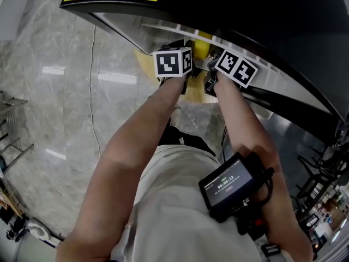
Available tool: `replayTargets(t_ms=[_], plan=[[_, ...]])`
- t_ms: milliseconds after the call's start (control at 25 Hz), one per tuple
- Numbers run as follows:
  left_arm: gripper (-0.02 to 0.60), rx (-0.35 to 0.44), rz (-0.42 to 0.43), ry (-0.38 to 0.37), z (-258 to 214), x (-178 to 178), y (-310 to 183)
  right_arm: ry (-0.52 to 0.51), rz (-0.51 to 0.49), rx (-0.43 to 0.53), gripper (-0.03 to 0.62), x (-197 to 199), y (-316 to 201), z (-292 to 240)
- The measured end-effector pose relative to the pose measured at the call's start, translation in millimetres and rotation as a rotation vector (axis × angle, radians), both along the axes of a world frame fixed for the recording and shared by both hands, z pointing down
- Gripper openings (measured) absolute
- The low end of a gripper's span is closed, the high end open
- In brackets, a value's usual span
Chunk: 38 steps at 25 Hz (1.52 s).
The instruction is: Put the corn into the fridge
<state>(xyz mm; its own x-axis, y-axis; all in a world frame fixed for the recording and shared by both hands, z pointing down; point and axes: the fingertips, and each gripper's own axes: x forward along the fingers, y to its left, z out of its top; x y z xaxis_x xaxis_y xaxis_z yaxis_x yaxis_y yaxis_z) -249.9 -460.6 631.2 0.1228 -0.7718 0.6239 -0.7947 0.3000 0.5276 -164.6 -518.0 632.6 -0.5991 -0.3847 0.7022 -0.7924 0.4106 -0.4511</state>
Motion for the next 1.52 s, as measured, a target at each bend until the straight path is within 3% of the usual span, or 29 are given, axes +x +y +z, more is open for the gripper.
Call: replayTargets(t_ms=[560,800,1280,1520], plan=[[0.058,0.001,0.061,-0.092,2.1,4.3,-6.1,0.059,-0.060,0.085,0.067,4.2,-2.9,0.4],[0.089,-0.003,0.100,-0.197,-0.7,-3.4,-4.9,0.091,-0.074,0.131,0.103,3.3,-6.3,-2.3],[0.090,0.059,0.052,-0.258,-14.2,-23.2,10.4,0.062,-0.052,0.198,0.100,13.9,-11.9,-9.1],[0.089,0.074,0.062,-0.273,-13.9,-23.2,29.6,0.040,-0.063,0.214,0.023,14.5,-6.9,-9.2]])
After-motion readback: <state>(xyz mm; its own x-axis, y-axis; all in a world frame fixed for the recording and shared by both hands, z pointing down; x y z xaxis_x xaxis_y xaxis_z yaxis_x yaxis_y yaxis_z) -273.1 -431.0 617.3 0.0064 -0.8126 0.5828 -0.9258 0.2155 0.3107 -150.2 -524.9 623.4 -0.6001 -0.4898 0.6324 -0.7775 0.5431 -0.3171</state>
